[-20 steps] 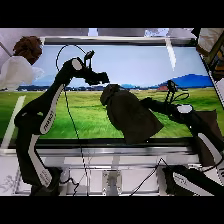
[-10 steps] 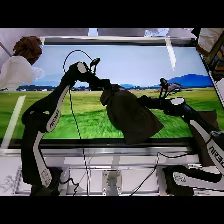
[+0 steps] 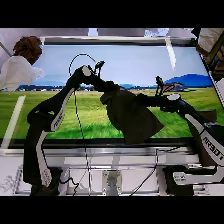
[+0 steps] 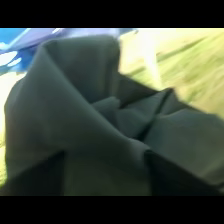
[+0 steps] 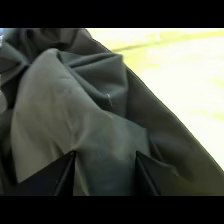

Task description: Fold the shirts.

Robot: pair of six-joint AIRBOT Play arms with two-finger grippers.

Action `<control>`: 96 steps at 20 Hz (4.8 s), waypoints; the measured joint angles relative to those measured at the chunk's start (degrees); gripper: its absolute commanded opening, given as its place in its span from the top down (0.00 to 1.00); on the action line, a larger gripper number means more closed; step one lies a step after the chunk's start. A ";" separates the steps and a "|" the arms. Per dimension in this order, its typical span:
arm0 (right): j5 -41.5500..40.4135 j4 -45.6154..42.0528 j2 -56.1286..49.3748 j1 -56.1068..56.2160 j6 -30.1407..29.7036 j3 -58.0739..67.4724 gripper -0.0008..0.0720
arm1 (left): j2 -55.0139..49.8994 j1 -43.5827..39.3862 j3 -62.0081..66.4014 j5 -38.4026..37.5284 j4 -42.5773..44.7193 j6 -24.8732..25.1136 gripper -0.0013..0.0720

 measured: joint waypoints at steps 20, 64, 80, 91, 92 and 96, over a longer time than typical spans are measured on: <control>1.99 -11.58 20.79 -9.27 4.28 2.73 0.96 | 13.49 -0.90 6.27 21.00 3.08 4.00 0.97; 13.35 3.37 5.77 16.85 1.07 0.42 0.52 | 25.55 9.42 -17.84 12.98 65.09 -22.16 0.97; 27.87 -34.60 5.53 1.29 16.59 0.74 0.52 | 29.44 10.82 -9.46 -1.49 65.66 -19.50 0.04; 26.43 -29.14 5.53 -2.32 14.08 -8.46 0.52 | 41.81 10.82 -17.77 -16.39 63.56 -13.53 0.04; 25.53 -27.58 5.53 -2.36 13.35 -8.63 0.52 | 42.12 10.82 -18.16 -16.72 62.36 -13.38 0.04; 23.08 -22.60 5.53 -2.40 11.54 -9.05 0.55 | 42.75 10.82 -18.95 -17.27 58.47 -12.94 0.04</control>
